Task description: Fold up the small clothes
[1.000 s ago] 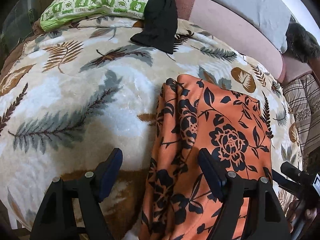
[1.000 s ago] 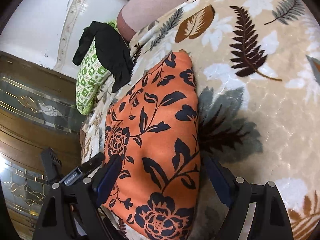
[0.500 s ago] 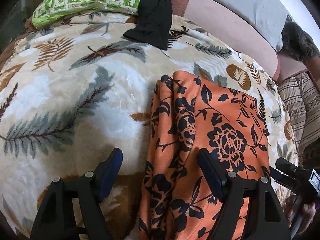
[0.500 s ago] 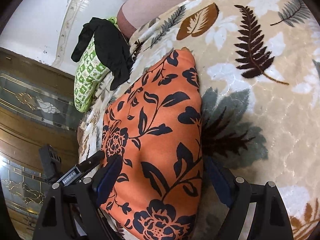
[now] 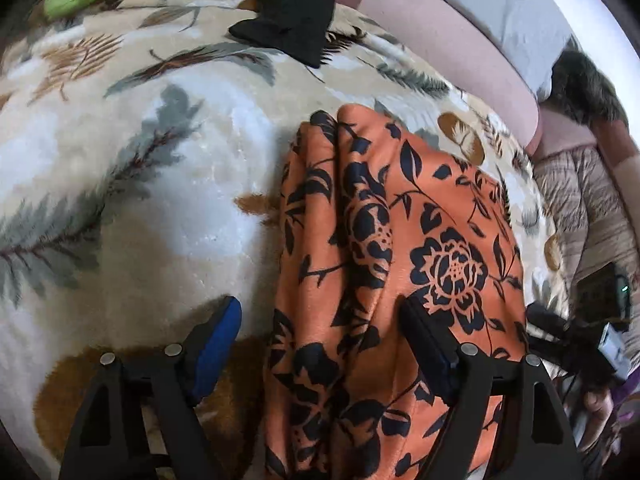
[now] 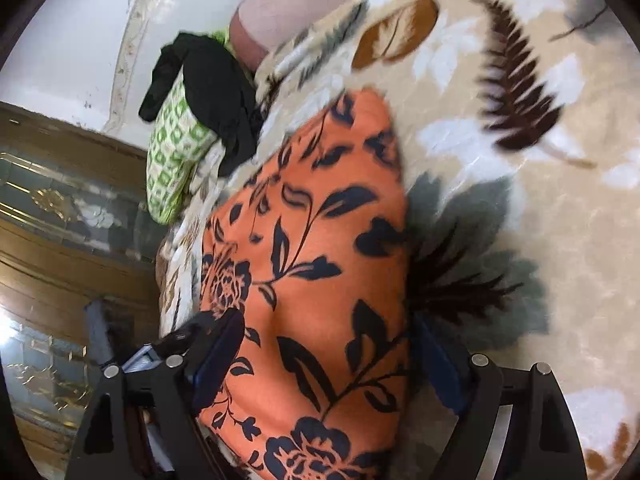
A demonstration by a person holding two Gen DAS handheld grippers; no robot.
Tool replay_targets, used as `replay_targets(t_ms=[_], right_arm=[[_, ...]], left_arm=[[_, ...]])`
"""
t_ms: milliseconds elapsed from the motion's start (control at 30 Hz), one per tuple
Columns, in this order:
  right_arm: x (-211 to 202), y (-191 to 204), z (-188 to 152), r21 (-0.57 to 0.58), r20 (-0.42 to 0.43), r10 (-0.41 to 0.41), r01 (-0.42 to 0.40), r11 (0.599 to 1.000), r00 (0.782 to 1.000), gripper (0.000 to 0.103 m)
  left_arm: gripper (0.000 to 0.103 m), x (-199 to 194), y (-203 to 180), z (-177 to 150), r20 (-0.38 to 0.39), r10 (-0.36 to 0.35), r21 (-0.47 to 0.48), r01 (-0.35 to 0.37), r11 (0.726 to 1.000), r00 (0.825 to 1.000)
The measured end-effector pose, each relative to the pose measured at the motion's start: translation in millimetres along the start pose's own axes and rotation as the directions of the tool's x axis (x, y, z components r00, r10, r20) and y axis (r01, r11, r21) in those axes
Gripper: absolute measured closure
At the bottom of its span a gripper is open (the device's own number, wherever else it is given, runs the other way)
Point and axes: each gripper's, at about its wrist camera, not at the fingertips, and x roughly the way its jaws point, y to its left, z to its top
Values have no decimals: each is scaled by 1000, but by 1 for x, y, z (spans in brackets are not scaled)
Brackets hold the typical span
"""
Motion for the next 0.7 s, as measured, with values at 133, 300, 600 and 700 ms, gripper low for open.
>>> replay_targets(t_ms=[133, 300, 600, 700], right_arm=[[10, 1, -2, -8, -24, 1, -1, 1000, 1000, 16], [11, 0, -1, -2, -25, 1, -1, 1000, 1000, 16], [18, 1, 0, 7, -12, -6, 6, 1000, 1000, 15], [18, -2, 0, 14, -13, 8, -8, 1000, 1000, 14]], left_arm=[[21, -1, -5, -1, -2, 20, 25, -20, 999, 1000], [21, 1, -5, -1, 4, 18, 13, -18, 1000, 1000], [20, 2, -2, -2, 8, 3, 23, -3, 1000, 1000], [20, 2, -2, -2, 8, 0, 25, 0, 1000, 1000]])
